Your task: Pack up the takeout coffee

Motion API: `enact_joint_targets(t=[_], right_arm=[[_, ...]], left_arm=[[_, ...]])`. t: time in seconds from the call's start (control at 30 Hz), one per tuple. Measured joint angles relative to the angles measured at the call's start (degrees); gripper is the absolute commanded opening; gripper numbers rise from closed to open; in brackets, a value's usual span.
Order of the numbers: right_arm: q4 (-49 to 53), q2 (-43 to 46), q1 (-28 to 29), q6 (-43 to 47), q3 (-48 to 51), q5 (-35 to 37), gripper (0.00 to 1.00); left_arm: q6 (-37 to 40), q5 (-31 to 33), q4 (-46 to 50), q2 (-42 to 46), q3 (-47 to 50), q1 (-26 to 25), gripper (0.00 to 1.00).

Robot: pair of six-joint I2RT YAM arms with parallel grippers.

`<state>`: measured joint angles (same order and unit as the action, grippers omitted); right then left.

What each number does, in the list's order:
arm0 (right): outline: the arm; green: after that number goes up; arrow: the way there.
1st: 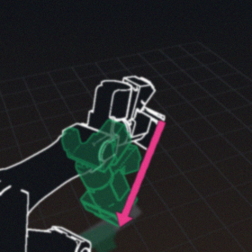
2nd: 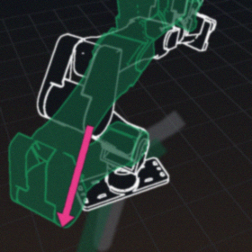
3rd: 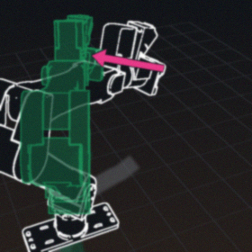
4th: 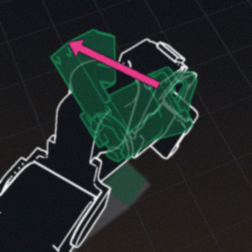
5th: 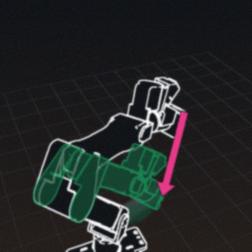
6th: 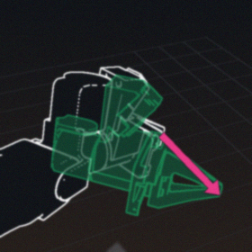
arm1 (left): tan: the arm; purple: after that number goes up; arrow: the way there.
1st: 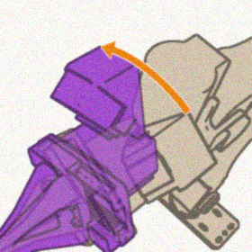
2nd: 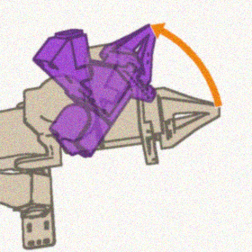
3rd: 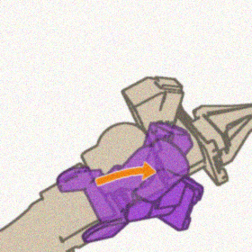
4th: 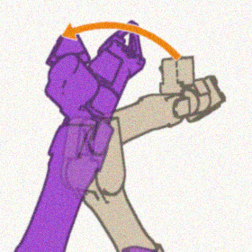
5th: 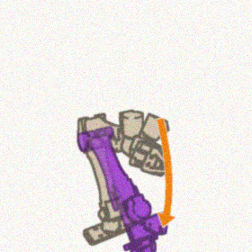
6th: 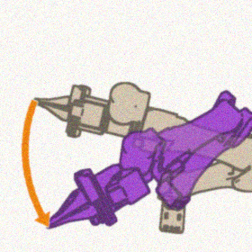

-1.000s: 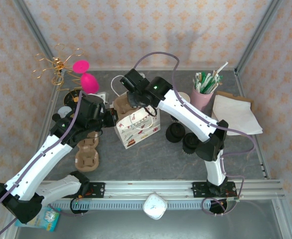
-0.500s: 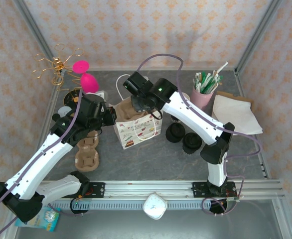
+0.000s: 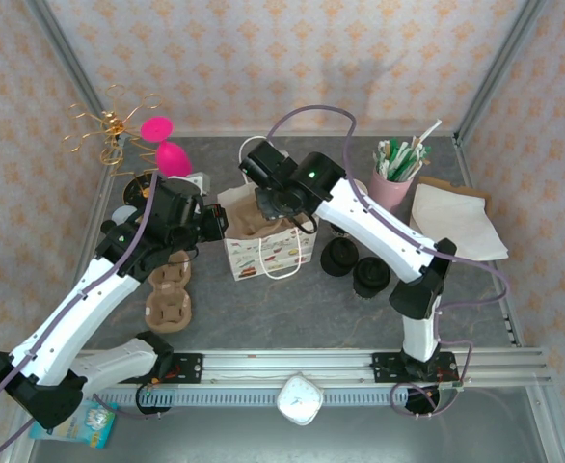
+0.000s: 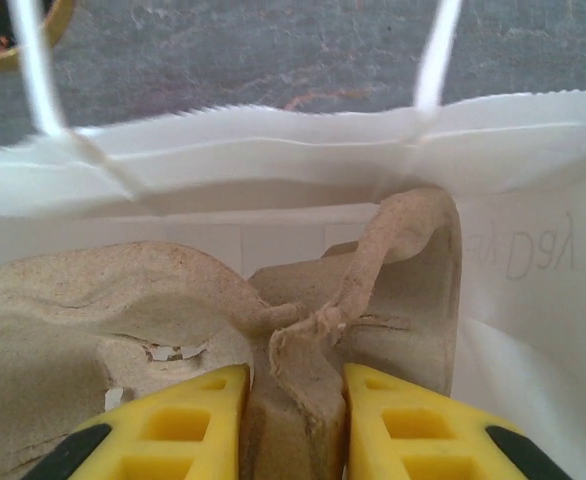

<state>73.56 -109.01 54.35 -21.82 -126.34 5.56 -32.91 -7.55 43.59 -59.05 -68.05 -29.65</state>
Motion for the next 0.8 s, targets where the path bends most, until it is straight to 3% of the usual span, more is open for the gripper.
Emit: enact_joint_targets(t=[0.63, 0.8], right_arm=[[-0.8, -8.0, 0.0, 0.7, -1.4, -0.2, 0.26], [-0.8, -8.7, 0.0, 0.7, -1.4, 0.2, 0.26]], left_arm=[[-0.1, -1.7, -1.1, 0.1, 0.3, 0.0, 0.08], [-3.2, -1.9, -2.1, 0.9, 2.0, 0.0, 0.08]])
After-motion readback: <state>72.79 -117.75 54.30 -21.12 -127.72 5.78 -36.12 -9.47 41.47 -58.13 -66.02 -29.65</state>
